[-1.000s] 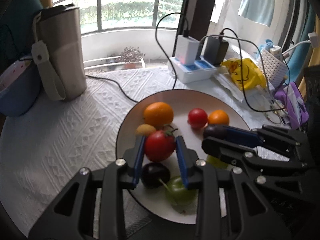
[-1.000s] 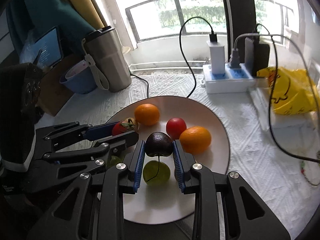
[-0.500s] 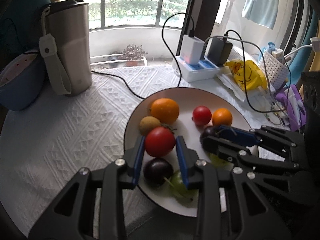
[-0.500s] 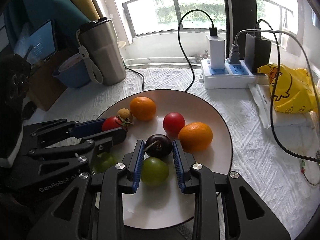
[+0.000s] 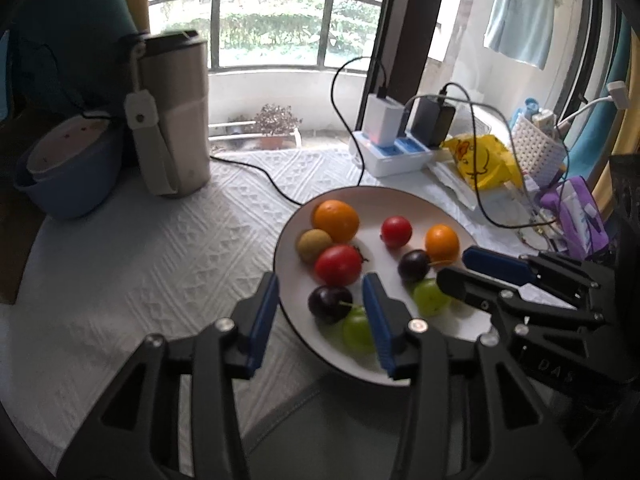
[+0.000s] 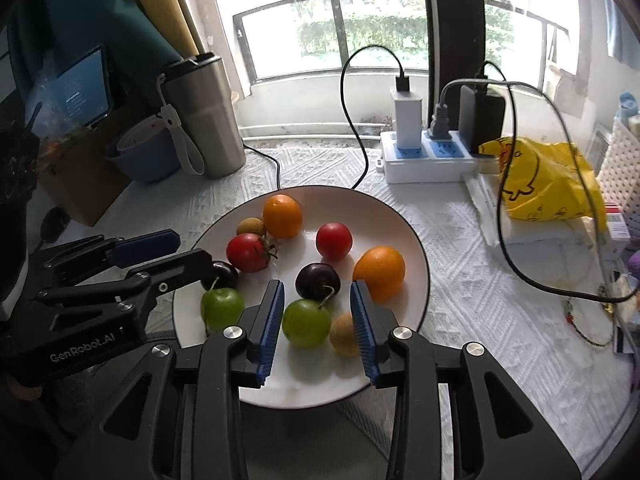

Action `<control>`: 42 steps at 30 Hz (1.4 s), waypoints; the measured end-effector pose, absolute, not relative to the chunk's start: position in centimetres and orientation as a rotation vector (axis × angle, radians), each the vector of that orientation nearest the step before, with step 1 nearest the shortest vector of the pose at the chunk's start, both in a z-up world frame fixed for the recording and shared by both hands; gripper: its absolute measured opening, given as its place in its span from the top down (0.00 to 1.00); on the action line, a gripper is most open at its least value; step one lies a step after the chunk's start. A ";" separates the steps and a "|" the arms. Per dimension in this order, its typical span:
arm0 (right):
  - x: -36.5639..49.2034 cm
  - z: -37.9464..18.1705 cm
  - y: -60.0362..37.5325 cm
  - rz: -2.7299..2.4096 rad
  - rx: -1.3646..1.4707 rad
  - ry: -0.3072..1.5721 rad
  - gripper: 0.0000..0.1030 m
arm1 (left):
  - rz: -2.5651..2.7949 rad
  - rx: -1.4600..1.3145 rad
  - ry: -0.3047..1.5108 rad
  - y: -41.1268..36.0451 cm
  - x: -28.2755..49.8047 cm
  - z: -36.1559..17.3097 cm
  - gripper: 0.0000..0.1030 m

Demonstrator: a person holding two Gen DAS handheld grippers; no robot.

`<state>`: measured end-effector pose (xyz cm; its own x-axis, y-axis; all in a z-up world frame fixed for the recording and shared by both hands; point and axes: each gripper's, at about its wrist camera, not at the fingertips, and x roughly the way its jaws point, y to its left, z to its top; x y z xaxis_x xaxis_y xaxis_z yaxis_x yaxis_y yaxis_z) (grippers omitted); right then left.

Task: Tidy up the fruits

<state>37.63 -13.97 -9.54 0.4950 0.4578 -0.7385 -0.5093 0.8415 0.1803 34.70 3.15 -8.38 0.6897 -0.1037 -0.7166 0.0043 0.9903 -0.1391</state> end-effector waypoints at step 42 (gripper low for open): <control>20.4 1.7 -18.6 0.492 -0.112 0.635 0.63 | -0.061 -0.127 0.546 0.7 15.9 1.8 0.14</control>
<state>20.43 -18.64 1.75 0.6943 0.4066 -0.5938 -0.4737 0.8794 0.0483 15.90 0.66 1.85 0.8530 -0.0918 -0.5138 0.0244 0.9904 -0.1364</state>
